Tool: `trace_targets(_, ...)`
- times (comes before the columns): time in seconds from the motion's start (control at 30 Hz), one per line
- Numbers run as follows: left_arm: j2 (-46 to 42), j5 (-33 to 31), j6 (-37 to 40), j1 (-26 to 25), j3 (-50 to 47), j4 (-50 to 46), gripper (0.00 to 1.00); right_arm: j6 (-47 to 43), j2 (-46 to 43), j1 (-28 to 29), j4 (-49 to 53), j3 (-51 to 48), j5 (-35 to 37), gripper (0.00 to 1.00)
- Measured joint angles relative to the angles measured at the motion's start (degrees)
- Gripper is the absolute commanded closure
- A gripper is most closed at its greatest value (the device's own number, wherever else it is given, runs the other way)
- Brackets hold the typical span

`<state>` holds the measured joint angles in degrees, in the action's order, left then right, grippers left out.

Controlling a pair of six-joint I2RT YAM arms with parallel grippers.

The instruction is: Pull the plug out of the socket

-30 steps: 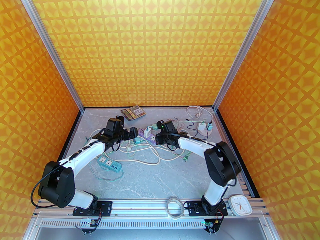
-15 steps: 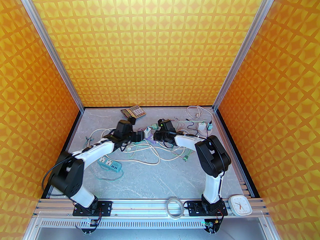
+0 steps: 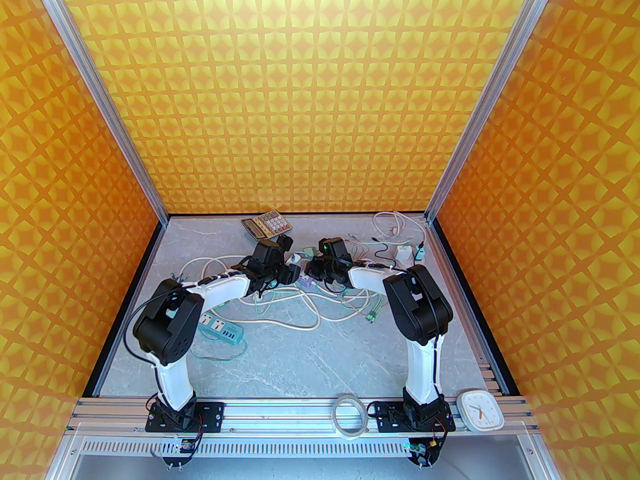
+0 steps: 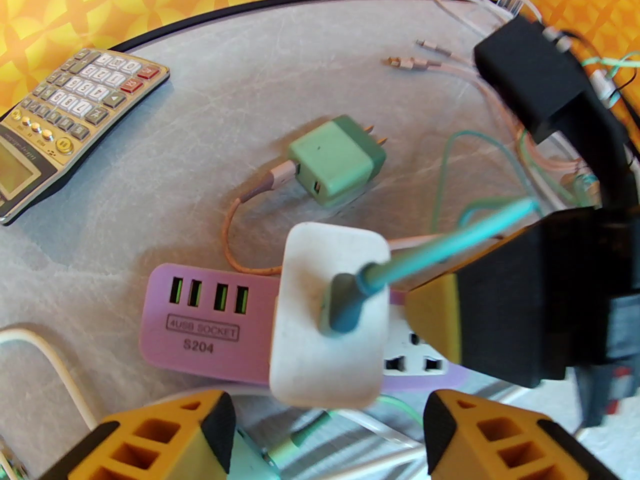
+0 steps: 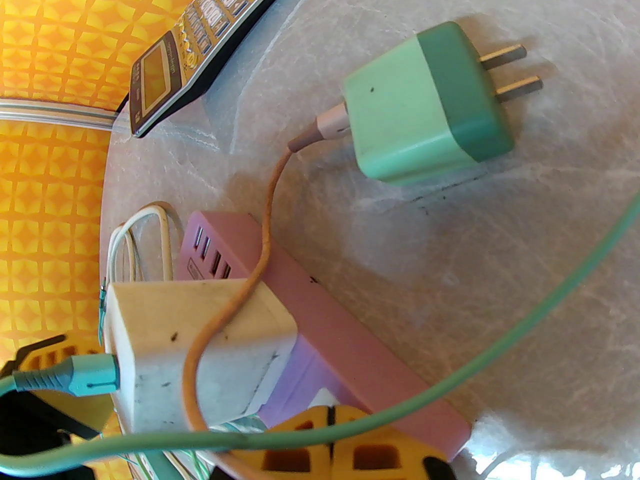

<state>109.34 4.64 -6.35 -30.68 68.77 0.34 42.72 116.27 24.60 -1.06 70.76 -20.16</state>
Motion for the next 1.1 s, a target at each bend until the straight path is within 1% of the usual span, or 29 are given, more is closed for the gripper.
trace_targets(0.1,2.32,-0.46,1.44,-0.04,1.57,0.31,0.37,0.15,0.04,0.02,1.75,0.83,0.0,1.0)
trace_targets(0.2,4.04,-0.85,2.78,-0.04,2.89,0.37,0.39,0.15,0.81,0.02,5.6,3.39,-0.28,1.0)
trace_targets(0.23,4.37,-0.92,3.06,-0.04,3.21,0.35,0.41,0.15,1.09,0.02,6.34,3.96,-0.48,1.0)
trace_targets(0.27,4.66,-0.96,3.43,-0.04,3.5,0.35,0.43,0.15,1.16,0.0,6.88,4.28,-0.61,1.0)
trace_targets(0.37,5.31,-1.25,4.33,-0.09,4.57,0.37,0.43,0.15,1.16,0.0,7.45,4.37,-0.72,1.0)
trace_targets(0.4,5.51,-1.33,4.59,-0.11,4.92,0.39,0.45,0.13,1.16,0.0,7.58,4.46,-0.72,1.0)
trace_targets(0.43,5.64,-1.33,4.85,-0.11,5.11,0.37,0.48,0.11,1.16,0.02,7.91,4.63,-0.72,1.0)
trace_targets(0.5,6.08,-1.31,5.57,-0.13,5.6,0.37,0.6,0.11,1.16,0.02,8.9,5.03,-0.7,1.0)
trace_targets(0.57,6.51,-1.38,6.01,-0.22,5.95,0.42,0.67,0.09,1.16,0.02,9.55,5.31,-0.74,1.0)
trace_targets(0.6,6.54,-1.75,6.27,-0.39,5.97,0.48,0.67,0.11,1.16,0.02,9.75,5.38,-0.74,1.0)
trace_targets(0.63,6.54,-1.86,6.4,-0.42,5.99,0.5,0.7,0.11,1.16,0.0,9.86,5.4,-0.79,1.0)
trace_targets(0.7,6.54,-1.97,6.73,-0.5,5.99,0.57,0.79,0.15,1.14,0.0,9.9,5.42,-0.87,1.0)
trace_targets(0.87,6.54,-2.27,6.67,-0.85,5.99,0.63,0.8,1.53,1.05,0.02,10.21,5.42,-1.53,1.0)
trace_targets(1.1,6.54,-3.21,6.67,-1.22,5.99,0.63,0.79,5.97,1.05,0.02,8.79,5.42,-2.84,1.0)
